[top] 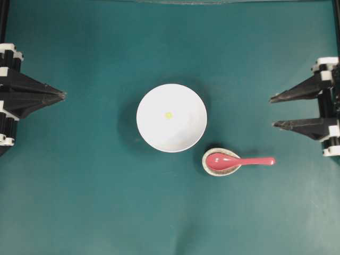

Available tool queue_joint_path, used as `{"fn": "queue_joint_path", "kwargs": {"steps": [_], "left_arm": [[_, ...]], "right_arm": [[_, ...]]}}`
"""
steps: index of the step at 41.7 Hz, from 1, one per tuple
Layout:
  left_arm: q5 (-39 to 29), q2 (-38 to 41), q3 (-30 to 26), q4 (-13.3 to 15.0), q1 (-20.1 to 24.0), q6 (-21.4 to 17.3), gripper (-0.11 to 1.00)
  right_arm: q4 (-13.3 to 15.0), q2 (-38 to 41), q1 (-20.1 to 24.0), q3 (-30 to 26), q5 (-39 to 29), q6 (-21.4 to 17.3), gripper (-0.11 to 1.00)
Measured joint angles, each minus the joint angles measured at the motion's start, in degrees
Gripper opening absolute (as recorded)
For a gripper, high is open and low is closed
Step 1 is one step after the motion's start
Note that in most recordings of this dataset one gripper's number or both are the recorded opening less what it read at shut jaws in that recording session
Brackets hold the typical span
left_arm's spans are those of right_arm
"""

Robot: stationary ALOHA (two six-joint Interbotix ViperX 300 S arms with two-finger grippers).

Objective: Scoop the yellow hexagonal prism block from the bowl with a spoon using the right arm.
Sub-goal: 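Move the right gripper toward the pink spoon handle in the spoon rest, then close the right gripper on the pink spoon handle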

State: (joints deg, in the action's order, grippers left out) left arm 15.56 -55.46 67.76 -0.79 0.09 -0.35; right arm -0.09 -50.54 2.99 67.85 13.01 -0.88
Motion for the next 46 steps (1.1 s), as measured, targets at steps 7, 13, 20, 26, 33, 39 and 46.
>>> {"fn": "queue_joint_path", "kwargs": {"steps": [7,13,20,26,33,39,46], "left_arm": [[0.1,0.0,0.0,0.0,0.0,-0.1,0.00],[0.0,0.1,0.0,0.0,0.0,0.0,0.00],[0.0,0.1,0.0,0.0,0.0,0.0,0.00],[-0.5,0.1,0.0,0.0,0.0,-0.1,0.00],[-0.6,0.1,0.0,0.0,0.0,-0.1,0.00],[-0.6,0.1,0.0,0.0,0.0,-0.1,0.00],[-0.6,0.1,0.0,0.0,0.0,-0.1,0.00]], "right_arm": [[-1.5,5.4,1.3,2.0,5.3,-0.1,0.56],[-3.4,11.2,2.9,4.3,12.2,-0.1,0.56],[-6.8,19.4,5.9,6.5,22.2,-0.2,0.56],[-9.2,27.0,9.3,7.4,30.4,-0.2,0.56],[-12.9,35.3,13.7,7.6,38.5,-0.2,0.56],[-16.6,41.8,17.8,7.7,44.2,-0.2,0.56],[-20.5,47.7,21.4,8.0,48.4,-0.2,0.56]]}}
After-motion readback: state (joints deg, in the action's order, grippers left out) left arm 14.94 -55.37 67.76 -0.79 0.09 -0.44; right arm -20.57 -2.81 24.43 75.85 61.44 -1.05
